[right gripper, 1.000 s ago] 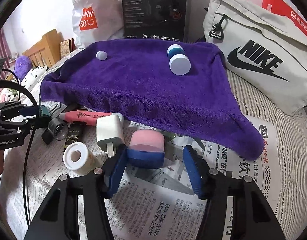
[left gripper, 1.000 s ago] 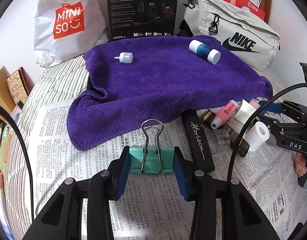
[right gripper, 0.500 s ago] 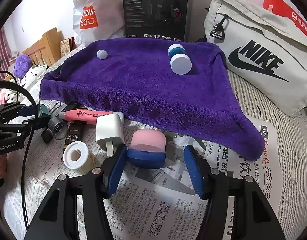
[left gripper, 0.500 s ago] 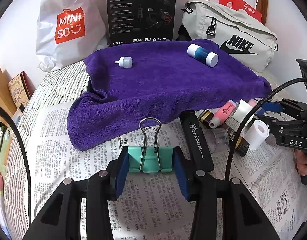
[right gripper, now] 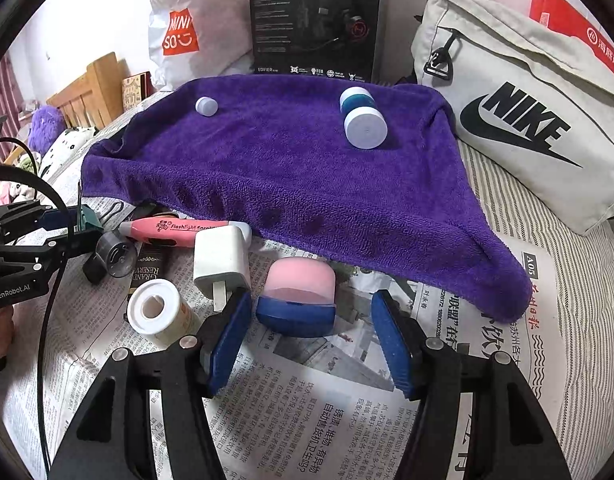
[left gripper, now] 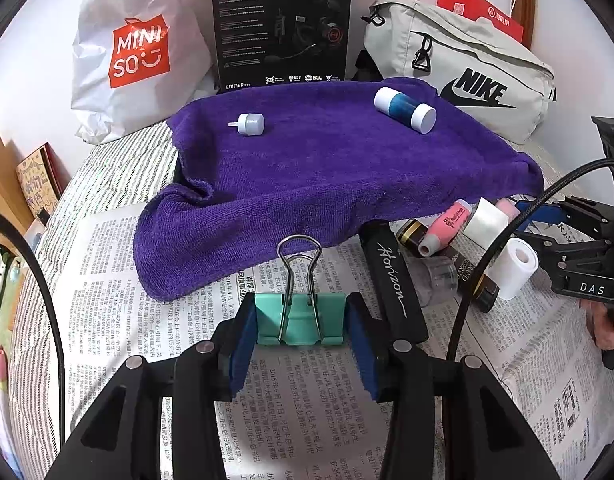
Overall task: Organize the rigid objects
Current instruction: 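Close the right gripper around the pink-lidded blue container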
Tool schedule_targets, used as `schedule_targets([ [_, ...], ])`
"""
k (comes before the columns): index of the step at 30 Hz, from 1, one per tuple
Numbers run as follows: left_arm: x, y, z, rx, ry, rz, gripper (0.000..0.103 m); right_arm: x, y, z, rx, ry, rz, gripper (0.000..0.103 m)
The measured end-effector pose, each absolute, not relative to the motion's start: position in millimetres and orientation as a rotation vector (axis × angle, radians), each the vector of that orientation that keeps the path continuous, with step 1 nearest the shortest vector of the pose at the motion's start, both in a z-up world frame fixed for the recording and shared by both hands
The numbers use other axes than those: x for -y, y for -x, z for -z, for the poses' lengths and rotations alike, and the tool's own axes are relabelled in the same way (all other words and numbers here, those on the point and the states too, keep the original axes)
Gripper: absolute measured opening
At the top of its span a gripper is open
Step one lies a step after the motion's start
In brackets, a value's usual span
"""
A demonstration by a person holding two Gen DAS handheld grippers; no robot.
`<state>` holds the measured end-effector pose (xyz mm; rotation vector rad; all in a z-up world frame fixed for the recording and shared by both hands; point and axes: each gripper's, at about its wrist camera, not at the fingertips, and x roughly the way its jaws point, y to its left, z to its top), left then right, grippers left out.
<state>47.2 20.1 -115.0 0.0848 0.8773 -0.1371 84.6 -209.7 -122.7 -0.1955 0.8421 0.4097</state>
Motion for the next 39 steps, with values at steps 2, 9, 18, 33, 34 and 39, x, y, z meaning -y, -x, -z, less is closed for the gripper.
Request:
schedule_targets([
  [2,-20.0,-47.4,114.9,-0.877,-0.083,0.138,0.042,209.5,-84.7,122.8,-0.841,0.198,-0.409,0.062],
  [9,-19.7,-47.1,115.0,-0.877,-0.085,0.136,0.042,209.6,-84.8,122.8,-0.837,0.198,-0.412,0.059],
  [18,-20.0,-47.2,114.7,-0.877,-0.083,0.136,0.042,211.0,-82.1,120.0,-0.826,0.186,-0.441,0.037],
  [33,-22.0,-47.1,113.2,-0.873,-0.079,0.139,0.039,213.6,-73.8,119.6,-0.822,0.217,-0.421,0.037],
  [34,-22.0,-46.7,112.9,-0.872,-0.078,0.139,0.039,213.8,-73.7,119.5,-0.821,0.217,-0.421,0.037],
  [39,-24.0,-46.8,111.9,-0.879,-0.066,0.149,0.039,217.9,-72.3,118.6,-0.826,0.2,-0.418,0.037],
])
